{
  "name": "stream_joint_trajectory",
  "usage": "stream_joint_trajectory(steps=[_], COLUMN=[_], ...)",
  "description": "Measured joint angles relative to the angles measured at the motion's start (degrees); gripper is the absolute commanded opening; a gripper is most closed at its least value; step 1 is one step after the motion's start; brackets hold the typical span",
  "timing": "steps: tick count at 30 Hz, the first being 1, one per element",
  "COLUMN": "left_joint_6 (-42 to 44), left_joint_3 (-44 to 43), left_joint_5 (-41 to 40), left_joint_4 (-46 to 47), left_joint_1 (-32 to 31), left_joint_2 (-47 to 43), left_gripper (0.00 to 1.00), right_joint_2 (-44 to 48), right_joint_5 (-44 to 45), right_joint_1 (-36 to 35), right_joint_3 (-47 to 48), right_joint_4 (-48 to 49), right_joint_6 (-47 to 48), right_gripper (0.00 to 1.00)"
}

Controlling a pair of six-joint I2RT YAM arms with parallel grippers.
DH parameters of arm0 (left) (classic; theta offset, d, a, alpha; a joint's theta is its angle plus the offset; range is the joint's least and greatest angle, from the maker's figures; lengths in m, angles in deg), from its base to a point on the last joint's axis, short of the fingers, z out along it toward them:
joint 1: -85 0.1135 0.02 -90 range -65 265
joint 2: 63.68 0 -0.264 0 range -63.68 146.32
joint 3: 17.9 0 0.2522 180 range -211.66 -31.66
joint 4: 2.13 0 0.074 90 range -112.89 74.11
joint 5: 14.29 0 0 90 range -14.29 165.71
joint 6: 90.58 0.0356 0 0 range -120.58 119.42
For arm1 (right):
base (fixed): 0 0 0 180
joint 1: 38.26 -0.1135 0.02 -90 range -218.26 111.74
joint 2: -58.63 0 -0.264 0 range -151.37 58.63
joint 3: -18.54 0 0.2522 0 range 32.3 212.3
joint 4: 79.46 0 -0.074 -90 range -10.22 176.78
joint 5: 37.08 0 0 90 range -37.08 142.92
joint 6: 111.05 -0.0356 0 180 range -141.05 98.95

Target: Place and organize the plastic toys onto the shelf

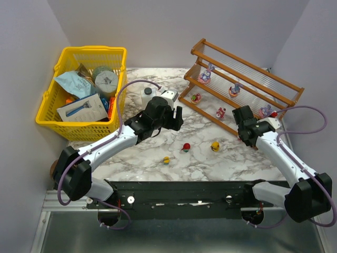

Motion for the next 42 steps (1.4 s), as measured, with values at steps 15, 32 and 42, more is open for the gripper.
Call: stream_joint_trajectory(steps=[15, 32, 42], left_joint_6=[-0.02, -0.61, -0.87], left_joint_3=[0.9, 1.27, 1.27], left_joint_5=[0.07, 0.2, 0.2], left_joint_4=[-0.37, -0.98, -1.11], left_joint_1=[0.15, 0.42, 0.76], left_joint_2=[-0.96, -0.96, -0.94], left_gripper=[0.79, 0.8, 0.8], right_joint_2=[2.25, 2.62, 0.79], right_joint_5=[2.16, 1.75, -0.09], right_joint_1=[4.7, 8.52, 8.92], right_joint_3=[-8.48, -12.31, -12.41], right_joint_4=[10.27, 24.13, 26.34], right_joint_6=[-2.19, 4.68, 5.6], right_gripper=[0.01, 0.01, 0.05])
